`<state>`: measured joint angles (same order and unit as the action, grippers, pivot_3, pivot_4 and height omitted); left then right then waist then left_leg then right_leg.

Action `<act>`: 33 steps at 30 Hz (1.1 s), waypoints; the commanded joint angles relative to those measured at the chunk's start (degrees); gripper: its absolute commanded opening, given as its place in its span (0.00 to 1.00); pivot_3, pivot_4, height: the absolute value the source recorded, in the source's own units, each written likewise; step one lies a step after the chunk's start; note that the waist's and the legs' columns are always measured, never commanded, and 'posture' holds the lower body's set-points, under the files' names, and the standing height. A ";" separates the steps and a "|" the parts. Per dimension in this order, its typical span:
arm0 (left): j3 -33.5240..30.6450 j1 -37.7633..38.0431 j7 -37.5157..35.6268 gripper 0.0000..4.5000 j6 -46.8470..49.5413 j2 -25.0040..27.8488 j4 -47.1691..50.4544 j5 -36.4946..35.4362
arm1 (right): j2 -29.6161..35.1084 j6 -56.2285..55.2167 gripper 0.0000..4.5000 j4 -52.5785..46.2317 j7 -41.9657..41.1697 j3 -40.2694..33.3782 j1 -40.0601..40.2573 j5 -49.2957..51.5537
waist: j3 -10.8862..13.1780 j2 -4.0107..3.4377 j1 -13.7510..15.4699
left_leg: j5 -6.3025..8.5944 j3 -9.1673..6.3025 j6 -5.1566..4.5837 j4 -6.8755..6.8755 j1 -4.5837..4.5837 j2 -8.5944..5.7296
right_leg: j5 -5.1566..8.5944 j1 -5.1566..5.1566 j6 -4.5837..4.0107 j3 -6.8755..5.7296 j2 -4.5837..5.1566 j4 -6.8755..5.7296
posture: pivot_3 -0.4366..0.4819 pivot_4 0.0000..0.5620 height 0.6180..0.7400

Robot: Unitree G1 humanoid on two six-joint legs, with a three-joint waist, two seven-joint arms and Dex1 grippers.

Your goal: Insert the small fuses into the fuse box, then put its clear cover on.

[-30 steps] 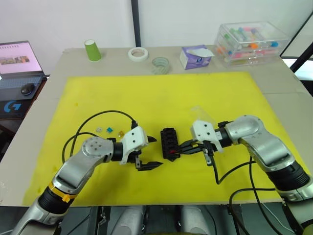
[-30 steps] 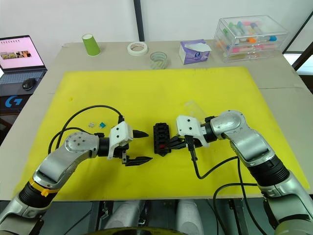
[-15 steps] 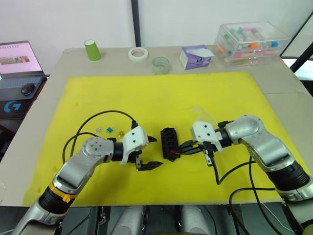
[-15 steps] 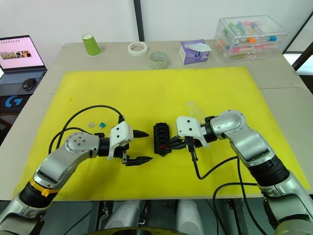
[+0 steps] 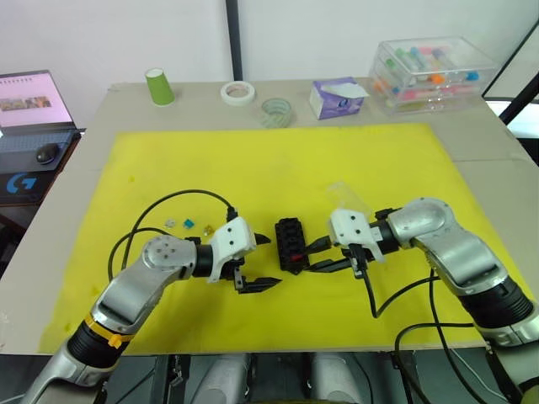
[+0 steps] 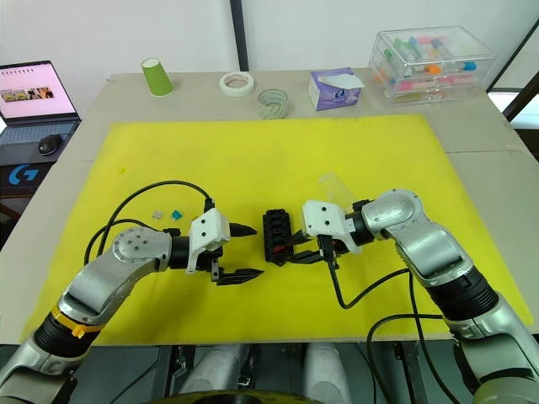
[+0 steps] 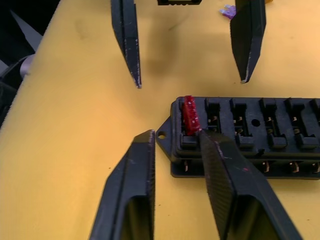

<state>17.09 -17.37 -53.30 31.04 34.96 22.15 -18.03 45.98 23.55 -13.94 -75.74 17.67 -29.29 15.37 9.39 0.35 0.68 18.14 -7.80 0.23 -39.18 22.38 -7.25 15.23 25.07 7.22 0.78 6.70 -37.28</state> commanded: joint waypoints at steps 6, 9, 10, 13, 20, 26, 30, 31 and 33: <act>-0.38 -0.52 0.07 1.00 -0.01 -0.13 1.43 -0.14 | 0.59 4.20 0.31 -4.07 -0.21 -2.81 -3.17 3.22 | 0.00 0.00 0.00 | 0.00 0.00 0.00 0.00 0.00 0.00 | 0.00 0.00 0.00 0.00 0.00 0.00 | 0.48 0.27 1.00; -0.44 -0.41 0.13 1.00 0.02 -0.04 1.52 -0.10 | 1.08 5.70 0.31 -4.93 -0.27 -3.68 -3.71 4.38 | 0.00 0.00 0.04 | 0.00 0.00 0.00 0.00 0.00 0.00 | 0.00 -0.01 0.00 0.00 0.01 0.00 | 0.48 0.27 1.00; -0.45 -0.36 0.15 1.00 0.04 -0.02 1.56 -0.09 | 1.23 6.19 0.31 -5.26 -0.22 -3.91 -3.87 4.75 | 0.00 0.00 0.04 | 0.00 0.00 0.00 0.00 0.00 0.00 | 0.00 -0.01 0.00 0.00 0.01 0.00 | 0.48 0.27 1.00; -0.52 -0.31 0.11 1.00 -0.08 0.05 1.43 -0.06 | 0.99 7.74 0.31 -6.22 -0.17 -4.29 -4.15 6.13 | 0.00 0.00 0.02 | 0.00 0.00 0.00 0.00 0.00 0.00 | 0.00 0.00 0.00 0.00 0.01 0.00 | 0.48 0.27 1.00; -0.55 -0.45 0.04 1.00 -0.31 0.01 1.11 0.03 | -1.47 9.63 0.01 -6.68 1.83 -3.12 -3.64 7.59 | 0.00 0.00 0.05 | 0.00 0.00 0.00 0.00 0.00 0.00 | 0.00 -0.01 0.00 0.00 0.01 0.00 | 0.48 0.27 1.00; -0.48 -0.47 0.11 1.00 -0.30 0.03 1.19 0.19 | -2.12 8.05 0.01 -3.99 2.27 -2.30 -3.12 6.10 | 0.00 0.00 0.03 | 0.00 0.00 0.00 0.00 0.00 0.00 | 0.00 -0.01 0.00 0.00 0.01 0.00 | 0.48 0.27 1.00; -0.48 -0.33 0.13 1.00 -0.23 0.06 1.40 0.19 | -2.04 7.41 0.01 -3.20 2.15 -1.59 -2.63 5.16 | 0.00 0.00 0.01 | 0.00 0.00 0.00 0.00 0.00 0.00 | 0.00 0.00 0.00 0.00 0.01 0.00 | 0.48 0.27 1.00; -0.48 -0.34 0.13 1.00 -0.24 0.06 1.40 0.20 | -2.05 7.27 0.01 -3.14 2.03 -1.42 -2.53 5.06 | 0.00 0.00 0.01 | 0.00 0.00 0.00 0.00 0.00 0.00 | 0.00 0.00 0.00 0.00 0.01 0.00 | 0.48 0.27 1.00; -0.49 -0.35 0.11 1.00 -0.23 0.05 1.42 0.22 | -2.09 7.34 0.01 -3.13 1.87 -1.18 -2.36 5.09 | 0.00 0.00 0.02 | 0.00 0.00 0.00 0.00 0.00 0.00 | 0.00 0.00 0.00 -0.01 0.01 0.00 | 0.48 0.27 1.00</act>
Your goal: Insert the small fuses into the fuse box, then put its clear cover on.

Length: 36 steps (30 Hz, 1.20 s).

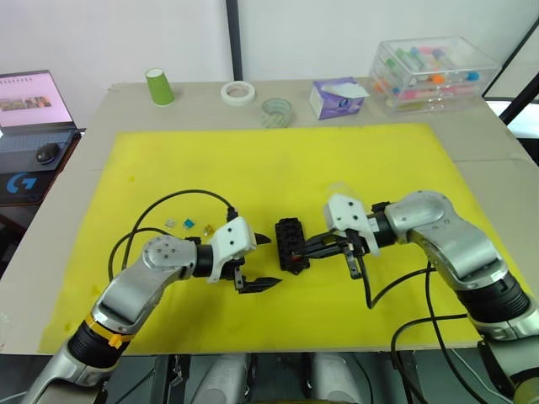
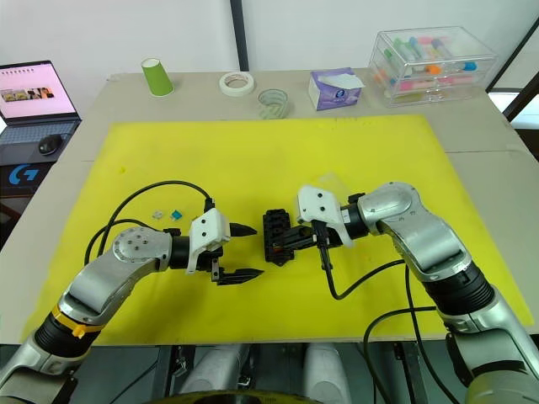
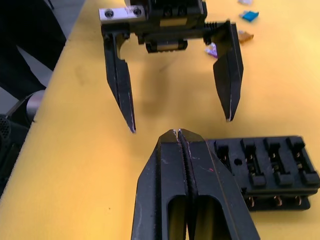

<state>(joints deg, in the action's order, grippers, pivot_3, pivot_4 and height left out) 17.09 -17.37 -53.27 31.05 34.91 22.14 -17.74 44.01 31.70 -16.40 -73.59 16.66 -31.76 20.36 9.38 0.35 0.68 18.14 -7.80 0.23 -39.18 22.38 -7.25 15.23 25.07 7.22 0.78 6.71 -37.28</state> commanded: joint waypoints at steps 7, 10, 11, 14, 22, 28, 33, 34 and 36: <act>-0.34 -0.32 0.03 1.00 -0.37 -0.01 1.34 0.11 | -0.49 -1.65 0.01 0.59 0.15 0.53 0.57 -0.85 | 0.00 0.00 0.01 | 0.00 0.00 0.00 0.00 0.00 0.00 | 0.00 0.00 0.00 0.00 0.00 0.00 | 0.48 0.27 1.00; -0.35 -0.28 0.01 1.00 -0.43 -0.05 1.24 0.15 | -0.44 -1.74 0.01 0.79 0.04 0.57 0.70 -1.10 | 0.00 0.00 0.00 | 0.00 0.00 0.00 0.00 0.00 0.00 | 0.00 0.00 0.00 0.00 0.00 0.00 | 0.48 0.27 1.00; -0.36 -0.26 0.01 1.00 -0.44 -0.06 1.22 0.15 | -0.38 -1.72 0.01 0.82 -0.01 0.60 0.74 -1.16 | 0.00 0.00 0.00 | 0.00 0.00 0.00 0.00 0.00 0.00 | 0.00 0.00 0.00 0.00 0.00 0.00 | 0.48 0.27 1.00; -0.37 -0.22 0.05 1.00 -0.51 -0.11 1.15 0.18 | -0.37 -1.88 0.01 0.98 0.02 0.84 0.93 -1.48 | 0.00 0.00 0.01 | 0.00 0.00 0.00 0.00 0.00 0.00 | 0.00 0.00 0.00 0.00 0.00 0.00 | 0.48 0.27 1.00; -0.41 -0.14 0.24 1.00 -0.43 -0.27 1.26 0.16 | -0.07 -2.47 0.01 0.67 0.10 2.19 2.23 -2.62 | -0.01 0.00 0.02 | 0.00 0.00 0.00 0.00 0.00 0.00 | 0.00 -0.01 0.00 0.00 0.00 0.00 | 0.48 0.27 1.00; -0.44 -0.04 0.49 1.00 -0.33 -0.50 1.29 -0.08 | 0.60 -4.18 0.01 0.67 -0.21 2.97 2.97 -4.01 | -0.01 0.00 0.02 | 0.00 0.00 0.00 0.00 -0.03 0.00 | 0.00 -0.04 0.00 0.00 0.00 0.00 | 0.48 0.27 1.00; -0.48 0.00 0.58 1.00 -0.37 -0.55 1.27 -0.16 | 0.34 -4.09 0.01 0.25 0.09 2.33 2.18 -3.31 | -0.01 0.01 0.01 | 0.00 0.00 0.00 0.00 -0.05 0.00 | 0.00 -0.05 0.00 -0.01 0.00 0.00 | 0.48 0.27 1.00; -0.48 0.00 0.57 1.00 -0.39 -0.54 1.25 -0.16 | 0.17 -3.84 0.01 0.38 0.24 2.27 1.87 -3.28 | -0.01 0.01 0.01 | 0.00 -0.01 0.00 0.00 -0.05 0.00 | 0.00 -0.05 0.00 0.00 0.00 0.00 | 0.48 0.27 1.00; -0.45 -0.03 0.54 1.00 -0.38 -0.53 1.22 -0.15 | 0.10 -4.33 0.01 0.94 0.38 2.58 1.66 -3.98 | -0.01 0.01 0.01 | 0.00 -0.01 0.00 0.00 -0.05 0.00 | 0.00 -0.05 0.00 -0.01 0.00 0.00 | 0.48 0.27 1.00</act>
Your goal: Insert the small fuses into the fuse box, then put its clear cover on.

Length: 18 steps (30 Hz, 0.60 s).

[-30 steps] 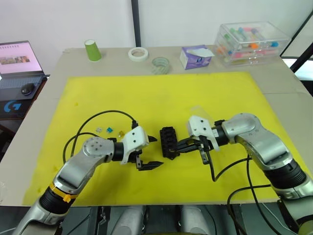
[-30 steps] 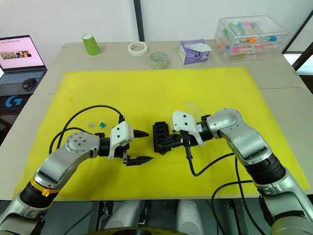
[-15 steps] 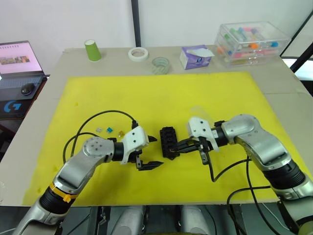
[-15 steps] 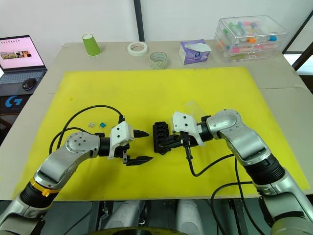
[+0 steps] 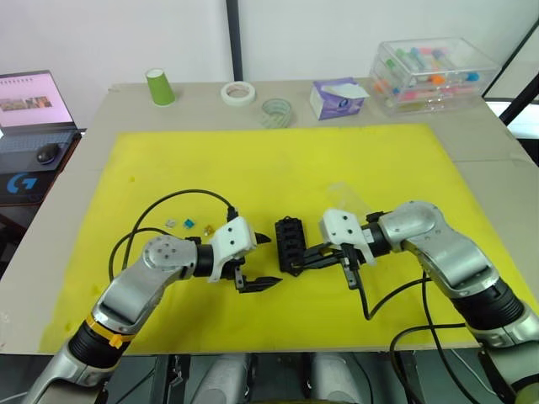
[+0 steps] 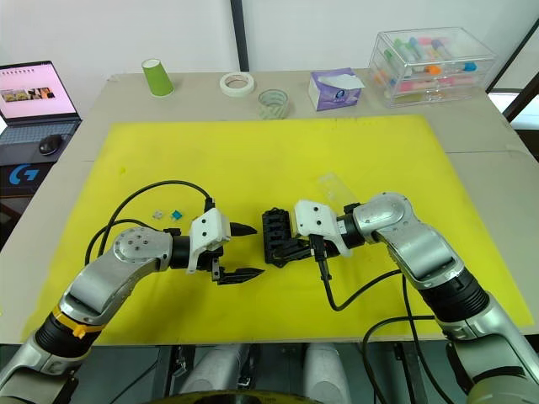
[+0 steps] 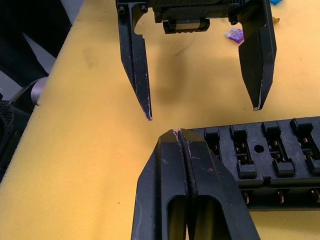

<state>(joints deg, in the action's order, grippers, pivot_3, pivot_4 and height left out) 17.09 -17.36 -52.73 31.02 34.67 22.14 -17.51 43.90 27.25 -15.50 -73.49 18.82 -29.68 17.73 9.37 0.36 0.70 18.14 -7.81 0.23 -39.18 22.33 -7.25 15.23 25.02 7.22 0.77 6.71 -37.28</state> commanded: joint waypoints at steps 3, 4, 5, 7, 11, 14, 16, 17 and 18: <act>-0.40 -0.19 -0.02 1.00 -0.26 -0.35 1.23 -0.42 | 0.16 0.33 0.01 0.04 0.08 0.04 -0.26 -0.74 | 0.00 0.00 0.01 | 0.00 0.00 0.00 0.00 0.00 0.00 | 0.00 0.00 0.00 0.00 0.00 0.00 | 0.48 0.27 1.00; -0.40 -0.16 -0.02 1.00 -0.25 -0.32 1.28 -0.41 | 0.21 0.85 0.01 -0.40 -0.13 -0.42 -0.42 0.00 | 0.00 0.00 0.01 | 0.00 0.00 0.00 0.00 0.00 0.00 | 0.00 0.00 0.00 0.00 0.00 0.00 | 0.48 0.27 1.00; -0.40 -0.11 0.00 1.00 -0.24 -0.31 1.33 -0.40 | 0.16 1.52 0.01 -0.85 -0.18 -0.98 -0.75 0.81 | 0.00 0.00 0.01 | 0.00 0.00 0.00 0.00 0.00 0.00 | 0.00 0.00 0.00 0.00 0.00 0.00 | 0.48 0.27 1.00; -0.37 -0.06 0.01 1.00 -0.21 -0.30 1.38 -0.40 | -0.04 2.87 0.01 -1.44 -0.08 -1.91 -1.52 2.19 | 0.00 0.00 0.00 | 0.00 0.00 0.00 0.00 0.00 0.00 | 0.00 0.00 0.00 0.00 0.00 0.00 | 0.48 0.27 1.00; -0.37 0.06 0.00 1.00 -0.16 -0.26 1.48 -0.45 | -0.34 4.85 0.01 -2.06 0.22 -3.27 -2.91 4.03 | 0.00 0.00 -0.01 | 0.00 0.00 0.00 0.00 0.00 0.00 | 0.00 0.00 0.00 0.00 0.00 0.00 | 0.48 0.27 1.00; -0.35 -0.04 -0.02 1.00 -0.16 -0.27 1.40 -0.42 | -0.01 5.57 0.01 -2.01 0.20 -3.91 -3.76 4.57 | 0.00 0.00 0.01 | 0.00 0.00 0.00 0.00 0.00 0.00 | 0.00 0.00 0.00 0.00 0.00 0.00 | 0.48 0.27 1.00; -0.35 -0.07 -0.04 1.00 -0.19 -0.25 1.37 -0.40 | 0.25 5.68 0.01 -1.85 0.20 -4.08 -3.98 4.63 | 0.00 0.00 0.02 | 0.00 0.00 0.00 0.00 0.00 0.00 | 0.00 0.00 0.00 0.00 0.01 0.00 | 0.48 0.27 1.00; -0.35 -0.04 -0.04 1.00 -0.22 -0.23 1.37 -0.37 | 0.43 5.61 0.01 -1.75 0.17 -4.04 -3.95 4.48 | 0.00 0.00 0.01 | 0.00 0.00 0.00 0.00 0.00 0.00 | 0.00 0.00 0.00 0.00 0.01 0.00 | 0.48 0.27 1.00; -0.34 -0.02 -0.05 1.00 -0.24 -0.21 1.38 -0.35 | 0.69 5.35 0.01 -1.59 0.04 -3.85 -3.81 4.14 | 0.00 0.00 0.01 | 0.00 0.00 0.00 0.00 0.00 0.00 | 0.00 0.00 0.00 0.00 0.01 0.00 | 0.48 0.27 1.00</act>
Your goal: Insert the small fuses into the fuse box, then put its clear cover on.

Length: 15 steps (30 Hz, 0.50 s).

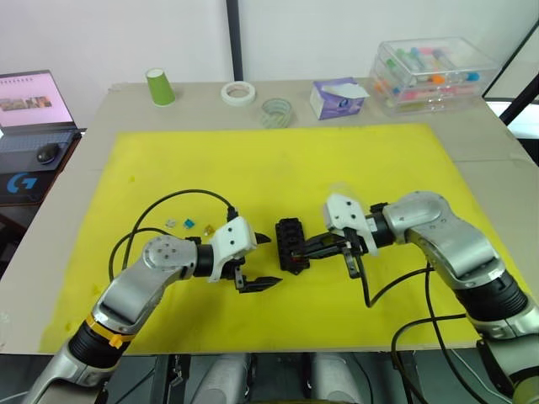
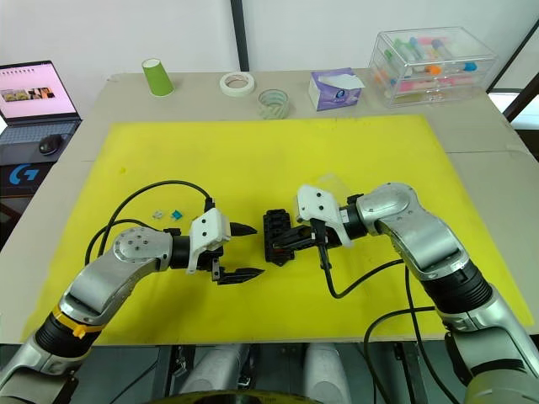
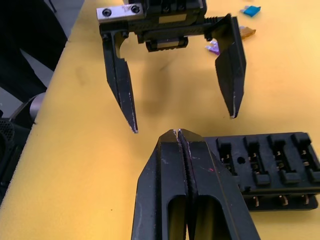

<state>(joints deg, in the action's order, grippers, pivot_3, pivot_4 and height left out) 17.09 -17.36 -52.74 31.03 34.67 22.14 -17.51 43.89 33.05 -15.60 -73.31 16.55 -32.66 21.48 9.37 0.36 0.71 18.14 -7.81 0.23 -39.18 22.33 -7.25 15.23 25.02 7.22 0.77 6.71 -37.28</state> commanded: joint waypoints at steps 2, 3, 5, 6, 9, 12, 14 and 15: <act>-0.32 0.01 -0.08 1.00 -0.28 -0.15 1.39 -0.31 | 1.24 -1.29 0.01 -1.15 -0.40 -1.01 -0.39 -0.55 | 0.00 0.00 0.00 | 0.00 0.00 0.00 0.00 0.00 0.00 | 0.00 0.00 0.00 0.00 0.00 0.00 | 0.48 0.27 1.00; -0.31 0.03 -0.10 1.00 -0.31 -0.11 1.40 -0.30 | 1.38 -1.50 0.01 -1.07 -0.46 -0.84 -0.23 -0.80 | 0.00 0.00 0.00 | 0.00 0.00 0.00 0.00 0.00 0.00 | 0.00 0.00 0.00 0.00 0.00 0.00 | 0.48 0.27 1.00; -0.29 0.02 -0.13 1.00 -0.32 -0.08 1.38 -0.25 | 1.45 -1.38 0.01 -0.99 -0.52 -0.75 -0.05 -0.82 | 0.00 0.00 -0.01 | 0.00 0.00 0.00 0.00 0.00 0.00 | 0.00 0.00 0.00 0.00 0.00 0.00 | 0.48 0.27 1.00; -0.30 0.05 -0.15 1.00 -0.35 -0.05 1.38 -0.24 | 1.43 -1.41 0.01 -1.01 -0.49 -0.72 0.00 -0.85 | 0.00 0.00 -0.02 | 0.00 0.00 0.00 0.00 0.00 0.00 | 0.00 0.00 0.00 0.00 0.00 0.00 | 0.48 0.27 1.00; -0.26 0.08 -0.22 1.00 -0.43 0.03 1.36 -0.15 | 1.30 -1.19 0.01 -1.20 -0.48 -0.66 0.18 -0.72 | 0.00 0.00 -0.01 | 0.00 0.00 0.00 0.00 0.00 0.00 | 0.00 0.00 0.00 0.00 0.00 0.00 | 0.48 0.27 1.00; -0.23 -0.11 -0.22 1.00 -0.30 0.00 1.36 -0.14 | 1.36 -1.52 0.12 -1.56 -0.35 -0.10 0.77 -1.25 | 0.00 0.00 0.01 | 0.00 0.00 0.00 0.00 0.00 0.00 | 0.00 0.00 0.00 0.00 0.00 0.00 | 0.48 0.27 1.00; -0.25 -0.12 -0.26 1.00 -0.24 0.02 1.40 -0.19 | 1.35 -1.76 0.27 -1.69 -0.30 0.05 0.89 -1.50 | 0.00 0.00 -0.01 | 0.00 0.00 0.00 0.00 0.00 0.00 | 0.00 0.00 0.00 0.00 0.00 0.00 | 0.48 0.27 1.00; -0.25 -0.12 -0.27 1.00 -0.23 0.03 1.39 -0.19 | 1.34 -1.76 0.27 -1.70 -0.30 0.04 0.90 -1.50 | 0.00 0.00 -0.01 | 0.00 0.00 0.00 0.00 0.00 0.00 | 0.00 0.00 0.00 0.00 0.00 0.00 | 0.48 0.27 1.00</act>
<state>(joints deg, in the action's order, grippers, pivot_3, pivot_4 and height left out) 17.09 -17.36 -52.86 31.03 34.68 22.14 -17.50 44.89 32.06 -15.56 -73.55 17.14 -31.50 19.95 9.37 0.36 0.69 18.14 -7.81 0.23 -39.18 22.33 -7.25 15.23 25.02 7.22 0.77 6.71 -37.28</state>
